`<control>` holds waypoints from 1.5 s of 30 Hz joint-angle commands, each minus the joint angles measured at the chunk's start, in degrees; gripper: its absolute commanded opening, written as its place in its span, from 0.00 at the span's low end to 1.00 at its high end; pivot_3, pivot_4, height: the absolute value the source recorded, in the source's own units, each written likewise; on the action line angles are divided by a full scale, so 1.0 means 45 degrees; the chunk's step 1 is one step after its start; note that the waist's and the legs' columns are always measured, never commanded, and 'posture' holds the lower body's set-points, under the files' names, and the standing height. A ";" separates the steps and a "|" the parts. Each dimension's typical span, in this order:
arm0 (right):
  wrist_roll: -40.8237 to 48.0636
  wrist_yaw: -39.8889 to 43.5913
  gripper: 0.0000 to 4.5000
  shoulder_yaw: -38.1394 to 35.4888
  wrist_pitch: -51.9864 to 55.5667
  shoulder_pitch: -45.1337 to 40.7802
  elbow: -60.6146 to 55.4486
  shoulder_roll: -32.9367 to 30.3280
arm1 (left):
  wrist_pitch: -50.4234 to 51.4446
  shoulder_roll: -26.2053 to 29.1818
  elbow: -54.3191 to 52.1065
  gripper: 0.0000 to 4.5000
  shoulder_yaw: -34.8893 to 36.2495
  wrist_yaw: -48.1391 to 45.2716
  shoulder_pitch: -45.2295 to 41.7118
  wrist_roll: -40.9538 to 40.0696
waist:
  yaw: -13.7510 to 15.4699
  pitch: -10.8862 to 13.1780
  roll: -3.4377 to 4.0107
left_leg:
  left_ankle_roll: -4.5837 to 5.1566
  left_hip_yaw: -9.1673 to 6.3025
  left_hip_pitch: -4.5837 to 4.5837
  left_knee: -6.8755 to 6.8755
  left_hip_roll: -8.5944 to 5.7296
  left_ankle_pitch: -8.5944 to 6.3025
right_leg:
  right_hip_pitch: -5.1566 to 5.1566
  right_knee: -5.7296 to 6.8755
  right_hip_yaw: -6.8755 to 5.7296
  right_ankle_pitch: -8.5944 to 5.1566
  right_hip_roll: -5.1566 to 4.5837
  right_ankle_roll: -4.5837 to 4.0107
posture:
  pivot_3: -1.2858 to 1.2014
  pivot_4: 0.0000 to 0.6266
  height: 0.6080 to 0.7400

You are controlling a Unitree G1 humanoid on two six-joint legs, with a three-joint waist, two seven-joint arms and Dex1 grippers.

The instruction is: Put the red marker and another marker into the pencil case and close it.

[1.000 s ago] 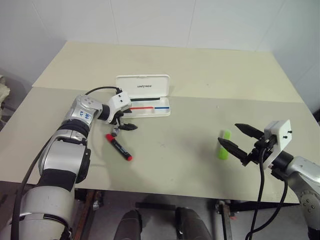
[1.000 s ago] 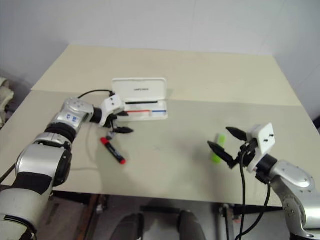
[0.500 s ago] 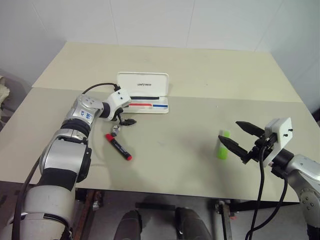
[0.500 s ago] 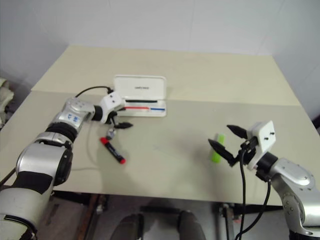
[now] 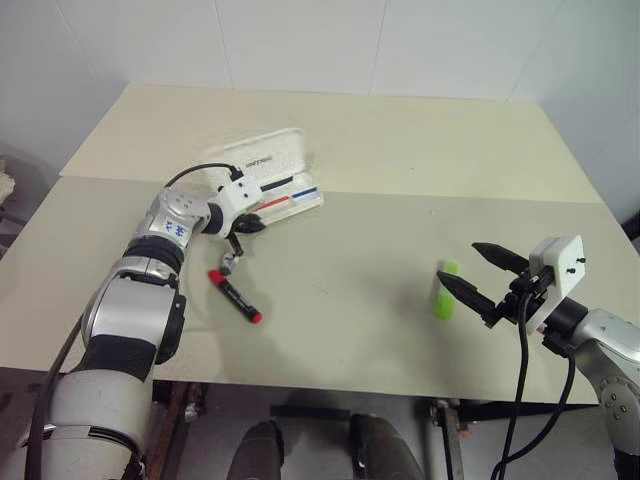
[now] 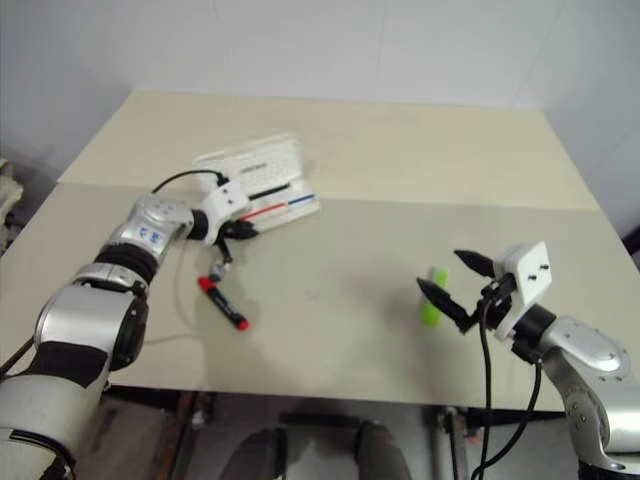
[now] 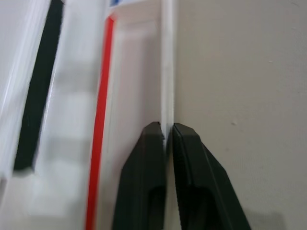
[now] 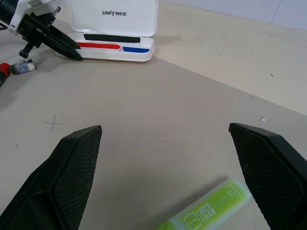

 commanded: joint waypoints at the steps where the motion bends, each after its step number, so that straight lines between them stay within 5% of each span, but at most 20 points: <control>1: 0.0027 -0.0018 1.00 -0.0117 -0.0221 -0.0208 -0.0089 -0.0130 | 0.0000 0.0044 0.0029 0.00 0.0156 -0.0041 0.0082 -0.0021 | 0.0017 0.0000 0.0000 | 0.0000 -0.0002 -0.0001 -0.0004 0.0000 -0.0001 | 0.0000 0.0000 -0.0001 -0.0003 0.0000 0.0003 | 0.52 0.24 1.00; 11: -0.0011 0.0048 1.00 0.0035 -0.0179 -0.0546 0.0102 -0.0177 | -0.0646 0.0190 -0.0321 0.00 0.0709 0.0022 -0.0422 -0.0505 | 0.0014 0.0002 -0.0003 | -0.0001 -0.0002 -0.0013 0.0005 -0.0001 -0.0002 | -0.0007 -0.0002 0.0000 -0.0001 0.0000 0.0005 | 0.52 0.24 1.00; 20: 0.0197 0.0397 1.00 -0.0273 -0.0229 -0.0547 0.0335 -0.0455 | -0.1659 0.0099 -0.1426 0.00 0.1092 -0.1907 -0.0603 -0.1209 | 0.0023 0.0012 -0.0021 | -0.0002 -0.0001 -0.0039 -0.0001 -0.0002 -0.0002 | -0.0030 -0.0008 0.0000 -0.0001 0.0000 0.0006 | 0.52 0.24 1.00; 29: 0.1654 0.1342 1.00 -0.1738 0.0123 -0.0173 -0.0092 -0.1215 | -0.2007 0.0005 -0.5221 0.00 0.0460 -0.4470 0.1309 -0.1805 | -0.0015 0.0013 -0.0022 | -0.0002 0.0002 -0.0033 -0.0003 -0.0002 -0.0002 | -0.0029 0.0002 0.0012 -0.0001 0.0000 0.0006 | 0.52 0.24 1.00; 38: 0.4115 0.4092 1.00 -0.3444 0.1569 0.1695 -0.1304 -0.3468 | -0.1438 0.0035 -0.9591 0.00 -0.0426 -0.5144 0.3990 -0.2079 | 0.0016 0.0014 -0.0023 | -0.0001 -0.0001 -0.0033 0.0020 -0.0002 -0.0002 | -0.0021 0.0010 0.0027 0.0000 0.0000 0.0006 | 0.52 0.24 1.00; 45: 0.3664 0.3194 1.00 -0.2866 0.1429 0.0815 -0.1008 -0.3472 | -0.0705 -0.0117 -1.1538 0.00 -0.0957 -0.5266 0.5014 -0.2336 | -0.0006 0.0016 -0.0027 | 0.0014 0.0005 -0.0009 0.0043 -0.0002 0.0009 | 0.0003 0.0002 0.0035 0.0011 0.0001 0.0010 | 0.52 0.24 1.00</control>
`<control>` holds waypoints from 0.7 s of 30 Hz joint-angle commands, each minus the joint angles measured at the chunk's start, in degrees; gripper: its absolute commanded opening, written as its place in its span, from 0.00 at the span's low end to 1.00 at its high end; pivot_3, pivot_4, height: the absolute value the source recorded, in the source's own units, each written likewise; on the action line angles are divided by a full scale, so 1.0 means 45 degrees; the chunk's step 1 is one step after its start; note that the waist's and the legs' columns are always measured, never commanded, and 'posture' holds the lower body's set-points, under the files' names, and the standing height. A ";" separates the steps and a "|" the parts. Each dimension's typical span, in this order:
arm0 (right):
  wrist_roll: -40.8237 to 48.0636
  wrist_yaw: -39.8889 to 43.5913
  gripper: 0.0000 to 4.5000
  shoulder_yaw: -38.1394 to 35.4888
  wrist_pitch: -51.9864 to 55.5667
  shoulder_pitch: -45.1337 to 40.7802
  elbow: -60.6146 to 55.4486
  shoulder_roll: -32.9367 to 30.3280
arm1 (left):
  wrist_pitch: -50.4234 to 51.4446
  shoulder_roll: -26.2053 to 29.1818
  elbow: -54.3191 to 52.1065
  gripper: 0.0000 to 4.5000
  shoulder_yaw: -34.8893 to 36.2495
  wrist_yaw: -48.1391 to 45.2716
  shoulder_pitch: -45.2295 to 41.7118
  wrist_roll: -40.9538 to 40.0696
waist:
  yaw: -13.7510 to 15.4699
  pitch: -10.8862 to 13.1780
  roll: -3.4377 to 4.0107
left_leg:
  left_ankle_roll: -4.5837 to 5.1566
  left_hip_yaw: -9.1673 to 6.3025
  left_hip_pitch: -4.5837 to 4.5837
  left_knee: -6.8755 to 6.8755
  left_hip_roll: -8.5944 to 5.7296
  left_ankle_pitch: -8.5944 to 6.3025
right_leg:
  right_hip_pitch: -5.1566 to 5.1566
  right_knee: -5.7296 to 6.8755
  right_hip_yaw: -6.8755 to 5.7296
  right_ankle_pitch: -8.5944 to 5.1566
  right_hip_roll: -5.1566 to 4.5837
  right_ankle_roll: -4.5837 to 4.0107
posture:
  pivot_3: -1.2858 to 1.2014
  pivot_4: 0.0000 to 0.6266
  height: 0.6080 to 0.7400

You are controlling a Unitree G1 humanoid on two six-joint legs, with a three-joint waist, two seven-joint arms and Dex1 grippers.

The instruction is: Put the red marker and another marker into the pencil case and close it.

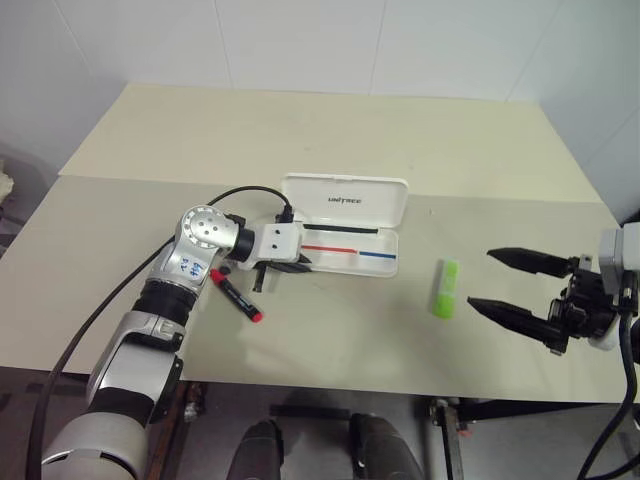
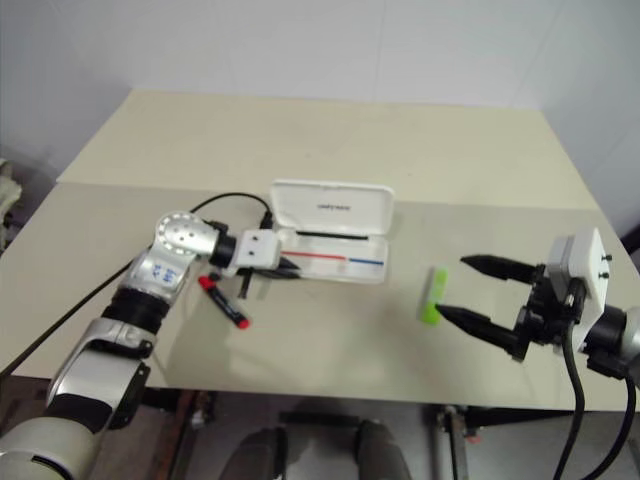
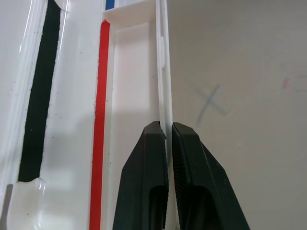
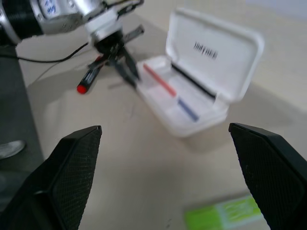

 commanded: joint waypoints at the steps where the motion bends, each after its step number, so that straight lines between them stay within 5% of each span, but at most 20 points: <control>1: -0.0150 -0.0324 1.00 0.0120 -0.0103 0.0042 -0.0264 0.0125 | 0.0499 -0.0015 -0.1376 0.00 -0.0152 -0.0056 0.0316 -0.0534 | 0.0019 0.0000 0.0000 | 0.0002 -0.0001 0.0000 0.0000 0.0000 0.0001 | 0.0000 0.0001 0.0000 0.0000 0.0000 -0.0001 | 0.52 0.24 1.00; 21: -0.0615 -0.1132 1.00 0.0487 -0.0202 0.0044 -0.0415 0.0387 | 0.1878 0.0480 -0.4393 0.00 -0.1419 0.1250 0.2070 0.0281 | 0.0017 -0.0001 0.0001 | 0.0003 0.0000 0.0001 -0.0007 -0.0005 0.0000 | 0.0000 0.0002 0.0021 0.0003 0.0000 0.0004 | 0.52 0.24 1.00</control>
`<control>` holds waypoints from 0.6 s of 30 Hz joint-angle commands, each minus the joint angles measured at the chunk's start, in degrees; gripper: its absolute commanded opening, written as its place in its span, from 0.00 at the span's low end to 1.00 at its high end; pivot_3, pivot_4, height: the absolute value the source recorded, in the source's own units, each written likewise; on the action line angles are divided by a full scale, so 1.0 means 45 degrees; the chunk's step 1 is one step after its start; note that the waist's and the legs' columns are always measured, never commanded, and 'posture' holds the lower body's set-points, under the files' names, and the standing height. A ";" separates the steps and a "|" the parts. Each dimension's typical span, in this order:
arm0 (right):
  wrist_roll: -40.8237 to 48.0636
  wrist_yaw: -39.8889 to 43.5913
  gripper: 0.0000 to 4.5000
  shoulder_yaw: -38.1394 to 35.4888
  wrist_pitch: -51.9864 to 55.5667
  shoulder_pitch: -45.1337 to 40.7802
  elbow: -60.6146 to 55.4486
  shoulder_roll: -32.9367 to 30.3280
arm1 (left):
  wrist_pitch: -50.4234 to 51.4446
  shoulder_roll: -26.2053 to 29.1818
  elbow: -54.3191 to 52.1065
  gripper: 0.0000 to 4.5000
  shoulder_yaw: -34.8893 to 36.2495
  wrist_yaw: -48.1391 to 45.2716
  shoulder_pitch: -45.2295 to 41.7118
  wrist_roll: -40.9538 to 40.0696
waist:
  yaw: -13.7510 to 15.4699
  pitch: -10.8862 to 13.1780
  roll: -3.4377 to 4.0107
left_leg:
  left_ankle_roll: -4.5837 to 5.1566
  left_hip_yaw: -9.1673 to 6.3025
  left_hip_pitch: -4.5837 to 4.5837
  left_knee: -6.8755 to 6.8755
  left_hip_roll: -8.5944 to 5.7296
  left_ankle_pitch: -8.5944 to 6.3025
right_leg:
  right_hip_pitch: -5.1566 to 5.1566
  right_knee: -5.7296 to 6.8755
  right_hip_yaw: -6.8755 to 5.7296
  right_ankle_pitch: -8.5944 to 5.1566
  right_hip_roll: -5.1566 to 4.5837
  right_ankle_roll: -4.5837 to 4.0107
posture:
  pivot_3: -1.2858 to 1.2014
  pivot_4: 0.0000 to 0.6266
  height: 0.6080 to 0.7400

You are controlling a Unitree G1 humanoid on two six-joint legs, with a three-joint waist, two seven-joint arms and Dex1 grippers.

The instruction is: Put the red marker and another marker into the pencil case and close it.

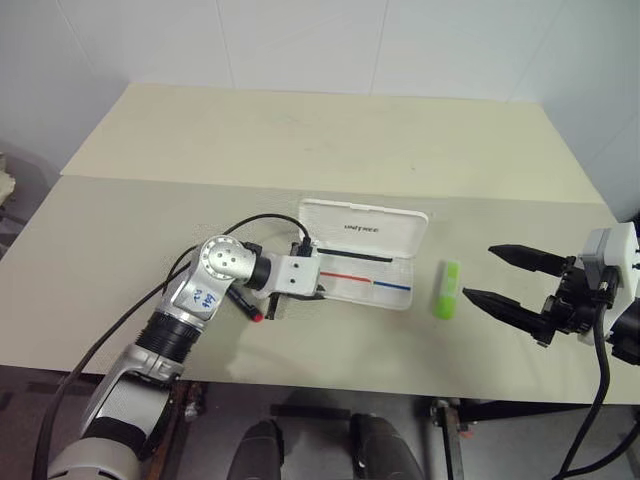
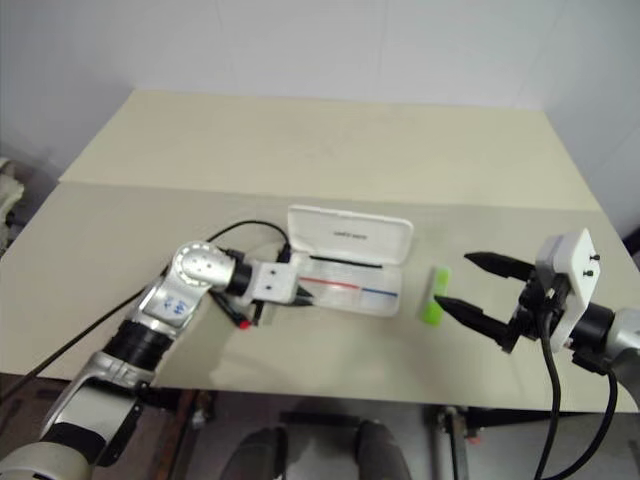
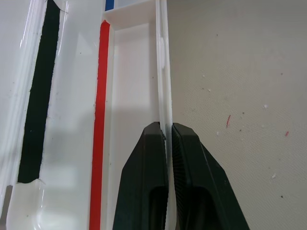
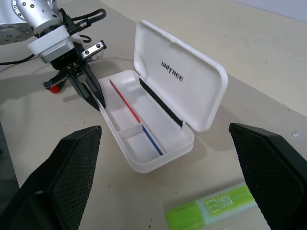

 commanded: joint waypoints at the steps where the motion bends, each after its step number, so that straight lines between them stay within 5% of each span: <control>1: 0.0022 -0.0133 1.00 0.0013 -0.0154 -0.0181 -0.0315 0.0032 | 0.0001 0.0147 -0.0657 0.00 -0.0110 0.0167 0.0116 -0.0001 | 0.0003 0.0000 0.0000 | 0.0000 0.0000 0.0000 -0.0002 0.0000 0.0000 | 0.0000 0.0000 0.0000 0.0000 0.0000 0.0000 | 0.52 0.24 1.00; 5: -0.0024 -0.0189 1.00 0.0099 -0.0190 -0.0267 -0.0251 0.0021 | 0.0267 0.0124 -0.0959 0.20 -0.0232 0.0282 0.0259 0.0000 | 0.0007 0.0000 0.0000 | 0.0000 0.0001 0.0000 -0.0001 0.0000 0.0000 | 0.0000 0.0000 0.0001 -0.0001 0.0000 -0.0001 | 0.52 0.24 1.00; 15: -0.0198 -0.0131 1.00 0.0312 -0.0226 -0.0693 0.0012 -0.0068 | 0.1168 0.0096 -0.2217 0.94 -0.0282 0.0410 0.0458 -0.0303 | 0.0006 0.0000 0.0001 | 0.0000 0.0000 0.0000 0.0001 -0.0001 0.0000 | 0.0000 0.0001 0.0002 -0.0001 0.0000 -0.0001 | 0.52 0.24 1.00; 18: -0.0268 -0.0066 1.00 0.0406 -0.0227 -0.0864 0.0126 -0.0098 | 0.1580 0.0092 -0.2835 1.00 -0.0247 0.0361 0.0536 -0.0467 | 0.0003 -0.0001 0.0001 | 0.0000 0.0001 0.0000 0.0001 -0.0001 0.0000 | 0.0001 -0.0001 0.0003 -0.0001 0.0000 -0.0001 | 0.52 0.24 1.00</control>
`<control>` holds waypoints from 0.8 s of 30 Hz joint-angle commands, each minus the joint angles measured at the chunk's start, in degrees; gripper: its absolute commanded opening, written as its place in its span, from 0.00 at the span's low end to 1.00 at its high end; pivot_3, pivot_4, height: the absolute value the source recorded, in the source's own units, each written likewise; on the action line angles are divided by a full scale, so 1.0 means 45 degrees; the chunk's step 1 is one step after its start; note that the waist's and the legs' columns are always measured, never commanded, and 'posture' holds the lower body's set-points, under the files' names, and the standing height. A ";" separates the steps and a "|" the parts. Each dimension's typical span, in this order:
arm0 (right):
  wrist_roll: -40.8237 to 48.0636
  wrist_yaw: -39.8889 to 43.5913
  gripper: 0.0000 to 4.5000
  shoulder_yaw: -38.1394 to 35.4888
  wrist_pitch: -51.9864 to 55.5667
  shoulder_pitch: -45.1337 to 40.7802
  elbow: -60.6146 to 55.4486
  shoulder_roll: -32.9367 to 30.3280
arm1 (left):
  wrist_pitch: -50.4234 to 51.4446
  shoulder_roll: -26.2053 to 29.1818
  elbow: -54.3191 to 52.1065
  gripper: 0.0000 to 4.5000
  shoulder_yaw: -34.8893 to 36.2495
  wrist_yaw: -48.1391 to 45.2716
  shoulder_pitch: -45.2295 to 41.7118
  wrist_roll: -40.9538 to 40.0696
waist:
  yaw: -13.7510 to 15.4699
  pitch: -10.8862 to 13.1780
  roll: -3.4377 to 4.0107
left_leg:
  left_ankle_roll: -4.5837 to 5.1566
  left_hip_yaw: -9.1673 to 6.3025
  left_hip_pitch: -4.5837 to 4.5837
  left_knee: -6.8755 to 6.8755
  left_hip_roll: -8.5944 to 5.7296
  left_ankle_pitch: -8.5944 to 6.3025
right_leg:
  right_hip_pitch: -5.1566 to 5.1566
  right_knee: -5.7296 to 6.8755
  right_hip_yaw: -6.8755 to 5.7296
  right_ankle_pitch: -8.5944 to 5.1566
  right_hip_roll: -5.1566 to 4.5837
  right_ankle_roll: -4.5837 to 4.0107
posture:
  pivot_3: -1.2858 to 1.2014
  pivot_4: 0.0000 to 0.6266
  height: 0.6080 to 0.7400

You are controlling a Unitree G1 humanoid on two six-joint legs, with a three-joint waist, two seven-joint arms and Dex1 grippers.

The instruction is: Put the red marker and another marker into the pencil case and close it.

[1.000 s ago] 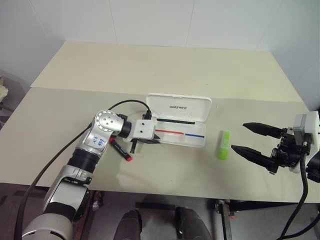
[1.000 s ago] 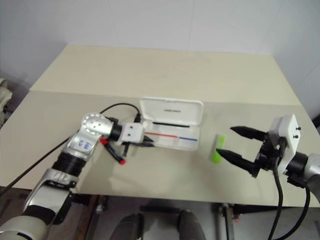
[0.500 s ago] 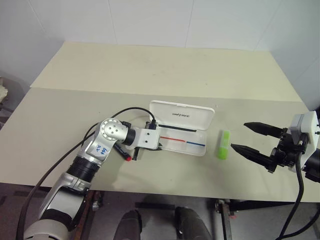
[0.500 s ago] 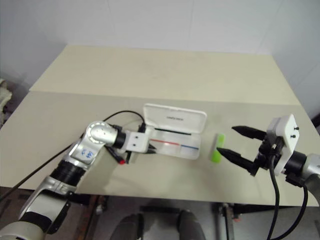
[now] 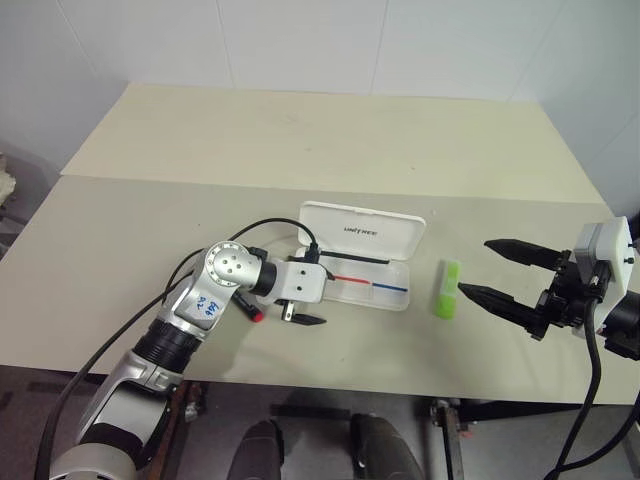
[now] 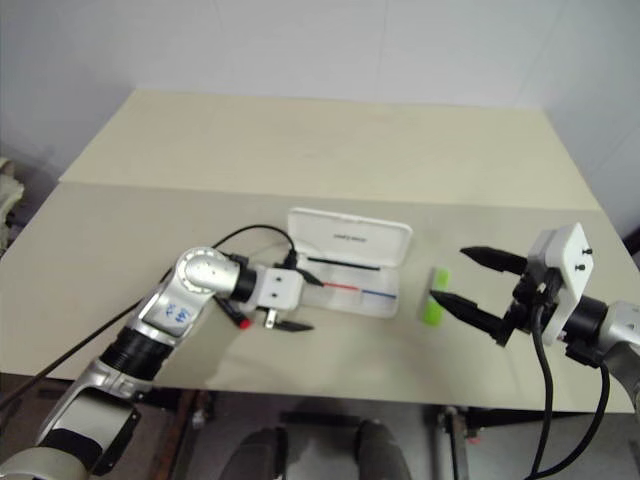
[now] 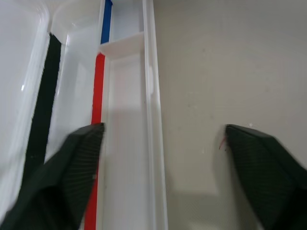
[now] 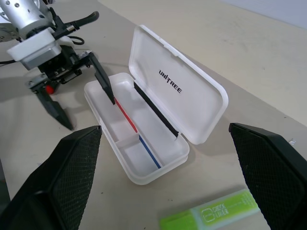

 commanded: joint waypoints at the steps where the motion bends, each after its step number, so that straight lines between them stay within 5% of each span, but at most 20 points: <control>1: 0.0007 0.0120 1.00 -0.0019 -0.0177 -0.0291 0.0027 -0.0110 | 0.0499 0.0011 -0.1210 1.00 0.0124 0.0011 0.0117 -0.0444 | -0.0003 0.0000 0.0000 | 0.0000 0.0001 0.0000 0.0000 0.0000 0.0000 | 0.0000 0.0000 0.0001 0.0000 0.0000 0.0000 | 0.52 0.24 1.00; 12: -0.0042 0.0664 1.00 0.0094 -0.0055 -0.0483 0.0412 -0.0235 | 0.3301 0.0293 -0.4054 1.00 0.1382 0.0766 0.0679 -0.1638 | -0.0006 0.0000 0.0000 | 0.0001 -0.0001 0.0000 0.0000 0.0000 0.0000 | 0.0000 0.0003 0.0003 0.0000 0.0001 0.0000 | 0.52 0.24 1.00; 24: -0.0603 0.1573 1.00 0.0714 -0.0295 -0.0801 0.1615 -0.0251 | 0.6004 0.0785 -0.6508 1.00 0.7198 0.1634 0.2626 -0.7006 | -0.0082 0.0000 0.0001 | 0.0001 0.0002 0.0016 0.0000 0.0003 0.0001 | 0.0001 0.0009 0.0003 -0.0001 0.0001 -0.0001 | 0.52 0.24 1.00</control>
